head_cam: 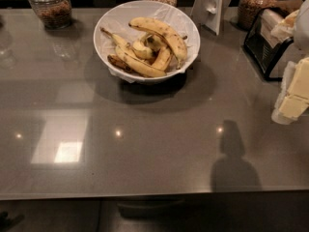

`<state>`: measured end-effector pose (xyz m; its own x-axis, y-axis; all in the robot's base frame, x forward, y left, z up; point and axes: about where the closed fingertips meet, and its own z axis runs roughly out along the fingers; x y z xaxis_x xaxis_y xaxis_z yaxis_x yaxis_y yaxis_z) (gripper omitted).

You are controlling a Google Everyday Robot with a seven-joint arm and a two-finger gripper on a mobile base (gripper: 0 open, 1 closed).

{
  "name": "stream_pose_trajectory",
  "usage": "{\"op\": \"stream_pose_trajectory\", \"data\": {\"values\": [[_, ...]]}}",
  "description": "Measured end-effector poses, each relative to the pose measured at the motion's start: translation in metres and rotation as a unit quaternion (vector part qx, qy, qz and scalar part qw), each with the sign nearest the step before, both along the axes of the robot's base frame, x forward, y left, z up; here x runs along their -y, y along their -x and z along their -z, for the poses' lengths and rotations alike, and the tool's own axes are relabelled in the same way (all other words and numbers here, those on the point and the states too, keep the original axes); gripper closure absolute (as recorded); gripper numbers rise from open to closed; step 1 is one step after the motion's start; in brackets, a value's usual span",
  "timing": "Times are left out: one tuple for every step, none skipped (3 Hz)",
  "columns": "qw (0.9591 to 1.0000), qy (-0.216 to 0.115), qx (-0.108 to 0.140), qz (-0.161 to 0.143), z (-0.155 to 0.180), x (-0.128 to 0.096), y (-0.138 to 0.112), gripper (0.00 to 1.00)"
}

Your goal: Pick banana from white bowl

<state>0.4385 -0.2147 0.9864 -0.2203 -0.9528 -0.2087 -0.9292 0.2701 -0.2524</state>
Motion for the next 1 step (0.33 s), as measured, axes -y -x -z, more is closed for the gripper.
{"op": "stream_pose_trajectory", "data": {"values": [[1.0000,0.000,0.000,0.000,-0.0042,-0.0008,-0.0001,0.00]]}}
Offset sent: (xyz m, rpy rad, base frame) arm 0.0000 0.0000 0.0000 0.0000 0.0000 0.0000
